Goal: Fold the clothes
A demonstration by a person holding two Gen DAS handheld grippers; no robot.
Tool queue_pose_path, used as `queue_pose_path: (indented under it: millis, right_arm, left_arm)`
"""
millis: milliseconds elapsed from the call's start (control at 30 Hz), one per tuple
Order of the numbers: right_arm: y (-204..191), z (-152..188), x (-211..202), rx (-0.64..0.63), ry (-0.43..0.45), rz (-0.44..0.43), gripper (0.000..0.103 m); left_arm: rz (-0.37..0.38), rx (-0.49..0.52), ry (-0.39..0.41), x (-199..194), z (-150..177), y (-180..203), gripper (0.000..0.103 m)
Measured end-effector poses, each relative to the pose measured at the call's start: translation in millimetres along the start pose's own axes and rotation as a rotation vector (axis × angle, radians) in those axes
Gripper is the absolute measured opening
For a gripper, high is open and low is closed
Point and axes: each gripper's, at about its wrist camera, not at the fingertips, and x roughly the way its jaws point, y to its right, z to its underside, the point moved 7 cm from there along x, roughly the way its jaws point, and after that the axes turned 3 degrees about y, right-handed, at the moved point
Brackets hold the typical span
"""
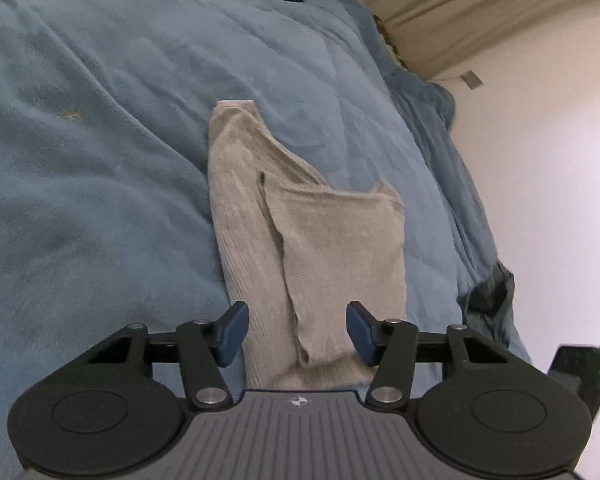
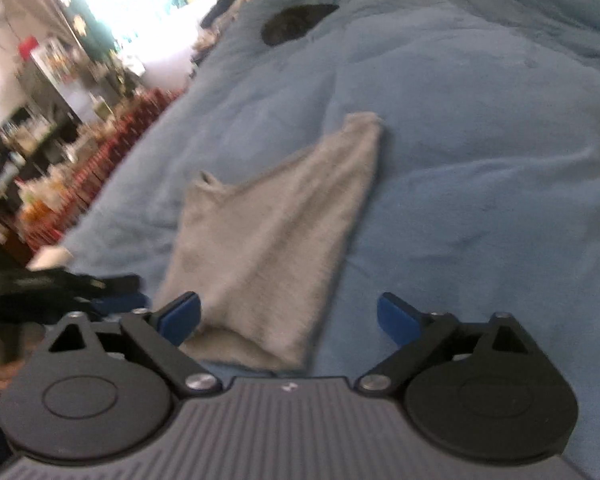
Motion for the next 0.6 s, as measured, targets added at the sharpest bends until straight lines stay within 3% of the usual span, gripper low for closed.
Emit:
queue_pose_path:
  millis: [233,400,600]
  right_arm:
    - [22,-29,34,0.172,0.039,-0.021,0.083]
    - [42,-41,70,0.247,-0.003,-0.025,0.063]
    - [45,-48,99,0.217,-0.011,-0.065,0.064]
  left_arm:
    - [0.067,-0.153,0.075,12,-25,-17,0.052]
    - [0.096,-0.220,0.085,27,-42,-28,0.053]
    - [0.072,-0.219,0.092,28,-44,-35,0.053]
